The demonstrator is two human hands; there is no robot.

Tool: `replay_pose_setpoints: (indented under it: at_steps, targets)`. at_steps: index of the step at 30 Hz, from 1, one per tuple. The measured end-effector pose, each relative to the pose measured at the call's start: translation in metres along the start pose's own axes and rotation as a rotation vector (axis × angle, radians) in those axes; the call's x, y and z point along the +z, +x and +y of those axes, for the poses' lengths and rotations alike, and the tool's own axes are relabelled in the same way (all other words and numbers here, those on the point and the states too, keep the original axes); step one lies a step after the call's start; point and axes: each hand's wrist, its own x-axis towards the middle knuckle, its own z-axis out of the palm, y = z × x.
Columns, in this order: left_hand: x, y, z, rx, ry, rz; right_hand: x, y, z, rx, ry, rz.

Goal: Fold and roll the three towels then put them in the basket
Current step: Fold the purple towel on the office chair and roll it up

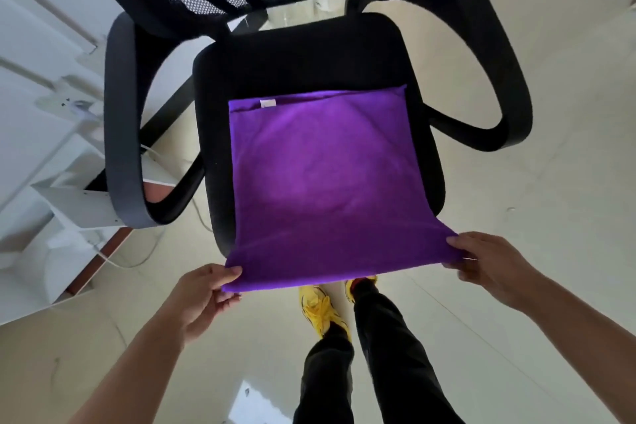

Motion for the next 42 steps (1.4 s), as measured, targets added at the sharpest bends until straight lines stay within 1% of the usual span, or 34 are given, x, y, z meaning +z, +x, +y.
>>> replay_pose_setpoints:
  at_steps: [2,4,6,8,11,14,17,19,20,21,22,23,24,25,26,27,28,29,31,33,36,37,38,39,41,42]
  targets:
    - [0.008,-0.007,0.030,0.061,-0.159,-0.024,0.006,-0.002,-0.029,-0.067,0.202,0.002]
    - [0.019,-0.006,0.067,0.082,-0.297,-0.030,0.017,0.002,-0.063,-0.122,0.347,-0.015]
    - [0.030,0.004,0.105,0.077,-0.440,-0.026,0.032,0.013,-0.097,-0.120,0.475,-0.051]
    - [0.044,0.015,0.140,0.085,-0.532,-0.010,0.047,0.026,-0.127,-0.089,0.564,-0.074]
    - [0.062,0.041,0.183,0.107,-0.563,0.027,0.064,0.053,-0.165,-0.060,0.635,-0.106]
    - [0.071,0.050,0.211,0.144,-0.502,0.042,0.073,0.062,-0.188,-0.067,0.669,-0.089]
    - [0.079,0.057,0.225,0.179,-0.463,0.058,0.080,0.067,-0.200,-0.082,0.634,-0.038]
    - [0.081,0.055,0.236,0.253,-0.504,0.108,0.081,0.066,-0.208,-0.119,0.610,-0.001]
    - [0.082,0.056,0.240,0.315,-0.474,0.153,0.082,0.069,-0.210,-0.172,0.551,0.043]
    - [0.083,0.057,0.236,0.391,-0.420,0.198,0.084,0.070,-0.209,-0.267,0.470,0.090]
    - [0.087,0.051,0.233,0.442,-0.304,0.261,0.094,0.061,-0.208,-0.305,0.391,0.132]
    - [0.111,0.098,0.250,0.399,-0.191,0.359,0.118,0.110,-0.231,-0.269,0.288,0.127]
    - [0.124,0.105,0.244,0.389,-0.104,0.352,0.135,0.115,-0.228,-0.233,0.267,0.071]
    - [0.134,0.102,0.229,0.381,-0.006,0.259,0.151,0.111,-0.215,-0.222,0.199,-0.020]
    - [0.144,0.102,0.219,0.334,0.070,0.152,0.165,0.110,-0.206,-0.172,0.116,-0.129]
    - [0.150,0.104,0.214,0.288,0.131,0.088,0.176,0.109,-0.201,-0.105,0.030,-0.199]
    - [0.151,0.107,0.213,0.254,0.135,0.060,0.178,0.110,-0.199,-0.044,-0.013,-0.276]
    - [0.146,0.110,0.214,0.231,0.101,0.058,0.175,0.113,-0.201,-0.007,0.003,-0.323]
    - [0.130,0.117,0.224,0.236,-0.014,0.085,0.154,0.128,-0.217,-0.034,0.177,-0.250]
    - [0.114,0.122,0.233,0.301,-0.054,0.145,0.127,0.141,-0.238,-0.118,0.323,-0.068]
    - [0.108,0.113,0.220,0.391,-0.117,0.249,0.102,0.139,-0.246,-0.235,0.303,0.222]
    - [0.107,0.108,0.208,0.394,-0.126,0.250,0.100,0.133,-0.238,-0.255,0.275,0.276]
    - [0.105,0.103,0.194,0.372,-0.118,0.226,0.100,0.124,-0.226,-0.239,0.253,0.272]
    - [0.104,0.097,0.176,0.328,-0.093,0.181,0.101,0.114,-0.209,-0.203,0.221,0.200]
    - [0.096,0.090,0.140,0.222,-0.058,0.122,0.099,0.099,-0.166,-0.082,0.091,-0.004]
    - [0.091,0.088,0.124,0.185,-0.045,0.137,0.092,0.094,-0.144,-0.028,0.031,-0.032]
